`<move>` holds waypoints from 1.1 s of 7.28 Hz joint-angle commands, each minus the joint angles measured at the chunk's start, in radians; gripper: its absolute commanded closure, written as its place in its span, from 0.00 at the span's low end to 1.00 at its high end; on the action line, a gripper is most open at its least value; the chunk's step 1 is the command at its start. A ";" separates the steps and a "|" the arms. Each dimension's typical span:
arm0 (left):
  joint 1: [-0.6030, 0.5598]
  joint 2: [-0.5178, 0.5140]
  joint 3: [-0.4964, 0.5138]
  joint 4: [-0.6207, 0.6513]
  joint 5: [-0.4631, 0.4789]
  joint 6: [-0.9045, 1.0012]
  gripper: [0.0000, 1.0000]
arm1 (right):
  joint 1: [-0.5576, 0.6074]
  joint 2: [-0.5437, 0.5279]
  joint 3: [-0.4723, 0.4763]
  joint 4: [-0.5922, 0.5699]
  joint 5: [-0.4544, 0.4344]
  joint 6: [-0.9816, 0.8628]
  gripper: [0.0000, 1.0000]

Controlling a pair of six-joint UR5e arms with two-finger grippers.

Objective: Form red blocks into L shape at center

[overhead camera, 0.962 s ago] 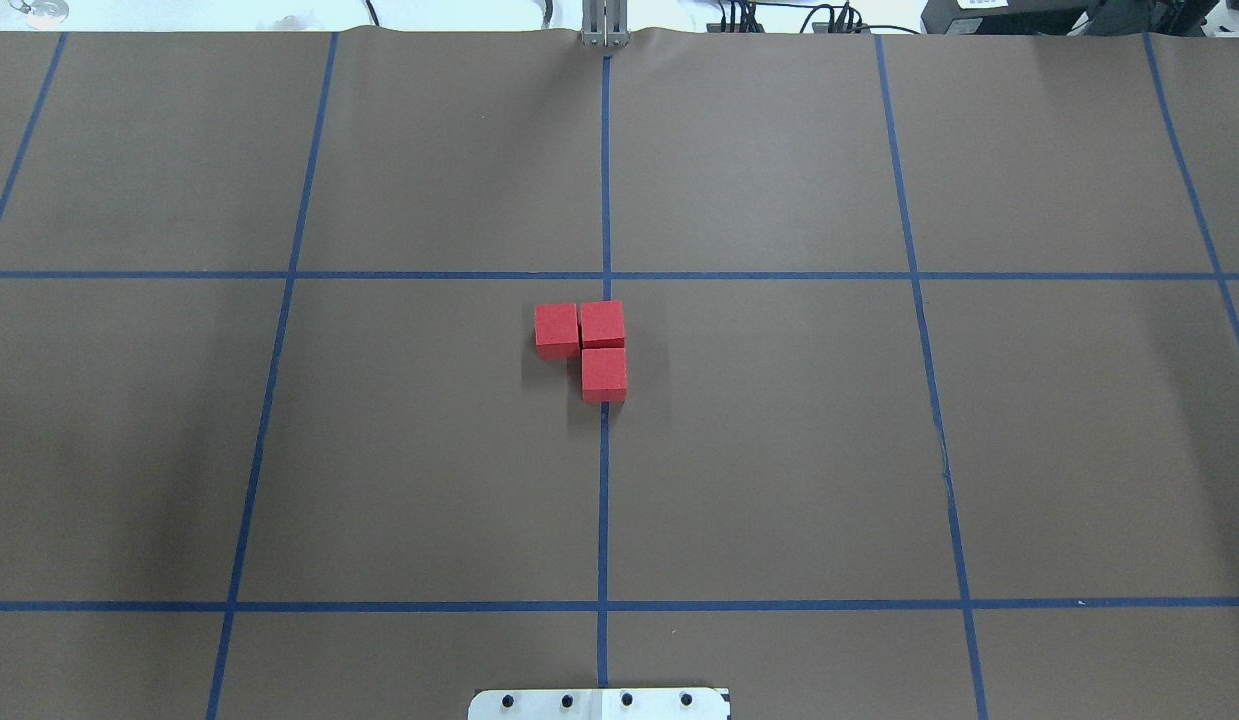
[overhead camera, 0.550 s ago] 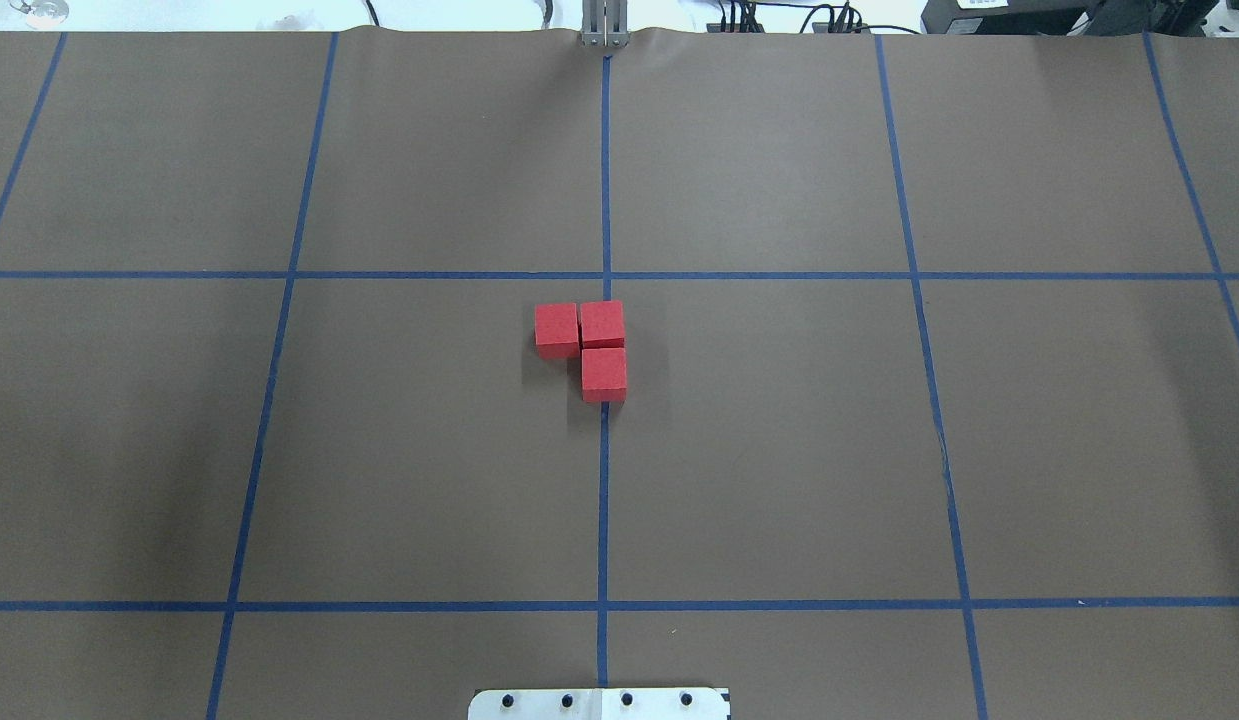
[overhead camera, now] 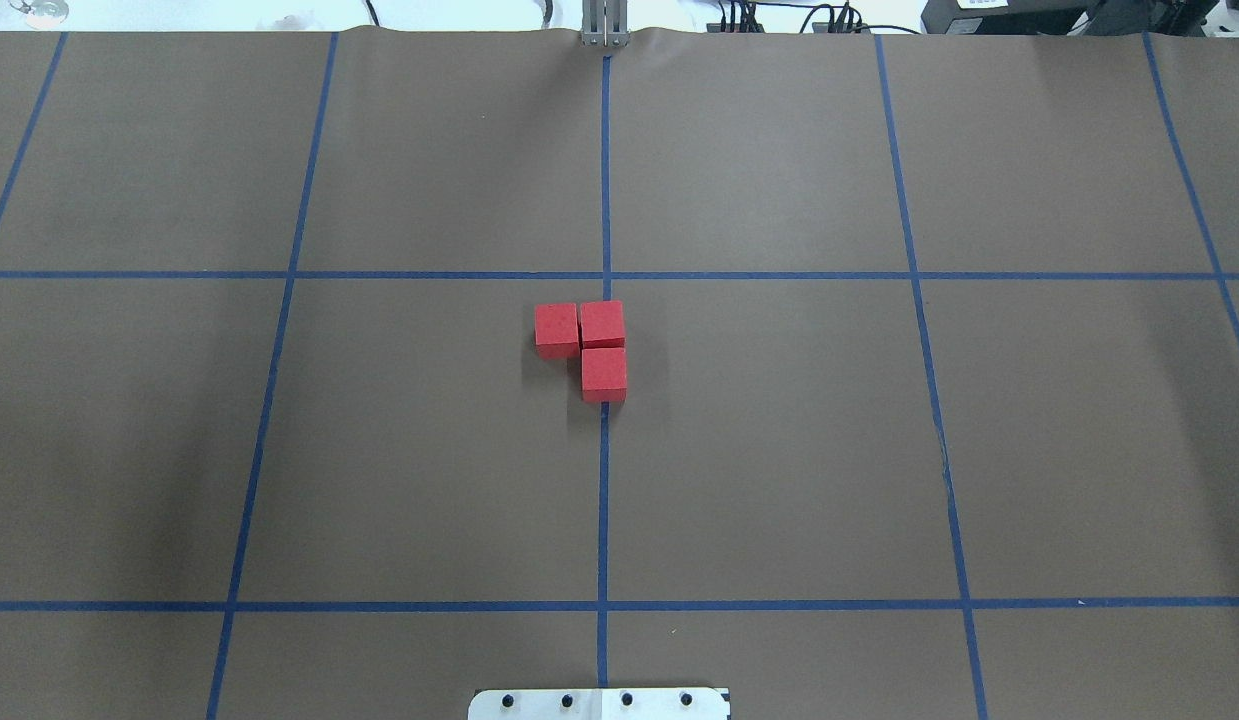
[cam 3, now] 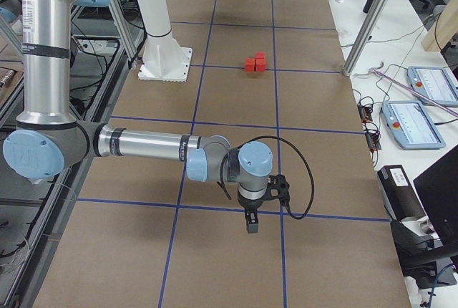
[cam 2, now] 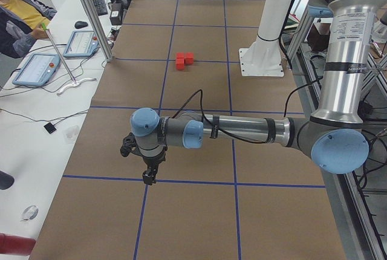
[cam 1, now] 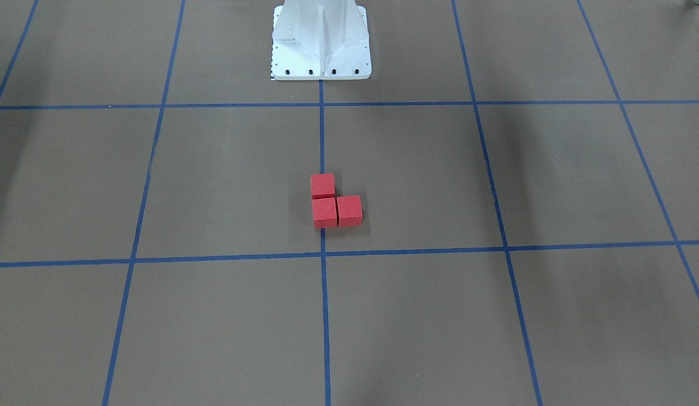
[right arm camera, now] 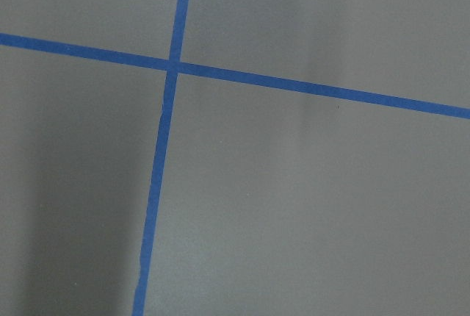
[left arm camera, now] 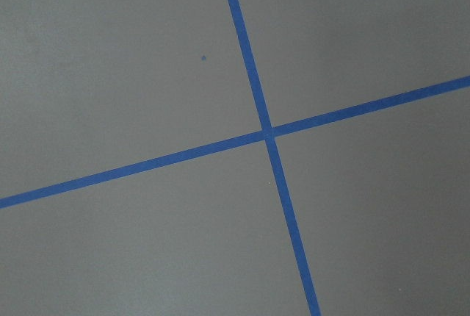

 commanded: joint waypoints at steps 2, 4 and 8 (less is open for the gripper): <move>0.000 0.017 -0.003 -0.001 0.000 0.003 0.00 | 0.000 0.000 -0.026 0.047 -0.001 0.003 0.00; 0.000 0.031 -0.003 -0.001 0.000 0.003 0.00 | 0.000 -0.002 -0.025 0.048 0.000 0.003 0.00; 0.000 0.039 -0.012 -0.001 -0.002 0.005 0.00 | 0.000 -0.002 -0.025 0.048 0.000 0.003 0.00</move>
